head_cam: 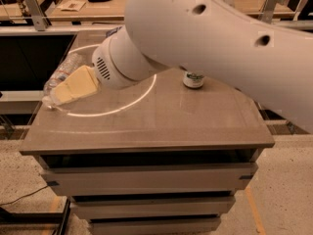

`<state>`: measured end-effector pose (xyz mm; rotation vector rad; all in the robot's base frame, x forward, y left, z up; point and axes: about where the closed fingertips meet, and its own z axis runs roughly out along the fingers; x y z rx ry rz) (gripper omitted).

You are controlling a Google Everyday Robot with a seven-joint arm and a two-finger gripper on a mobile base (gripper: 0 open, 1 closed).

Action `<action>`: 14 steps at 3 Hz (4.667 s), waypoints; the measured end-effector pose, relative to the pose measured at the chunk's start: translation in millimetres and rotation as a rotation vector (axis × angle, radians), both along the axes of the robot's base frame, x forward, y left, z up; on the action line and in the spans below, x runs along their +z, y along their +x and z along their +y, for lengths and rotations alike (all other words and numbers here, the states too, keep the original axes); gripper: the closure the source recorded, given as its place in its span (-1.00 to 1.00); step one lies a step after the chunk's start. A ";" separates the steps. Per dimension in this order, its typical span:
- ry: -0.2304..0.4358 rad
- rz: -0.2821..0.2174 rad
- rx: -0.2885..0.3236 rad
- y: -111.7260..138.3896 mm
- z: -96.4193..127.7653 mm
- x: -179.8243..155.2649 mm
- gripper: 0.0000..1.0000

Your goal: Place water bottle upright

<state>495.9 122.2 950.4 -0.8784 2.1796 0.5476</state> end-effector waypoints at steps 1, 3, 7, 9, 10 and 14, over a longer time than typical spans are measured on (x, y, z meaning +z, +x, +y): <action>0.025 0.026 0.009 2.3 3.0 -2.9 -1.00; 0.086 0.043 -0.026 58.5 72.4 -21.2 -1.00; -0.220 0.009 -0.302 178.1 153.2 -78.6 -1.00; -0.392 0.047 -0.443 205.4 138.3 -105.4 -0.63; -0.414 0.063 -0.462 209.7 125.4 -110.2 -0.19; -0.410 0.365 -0.409 229.2 -38.0 -86.4 1.00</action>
Offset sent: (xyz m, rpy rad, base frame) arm 0.0649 0.0861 -0.0247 0.1579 0.0756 -0.0614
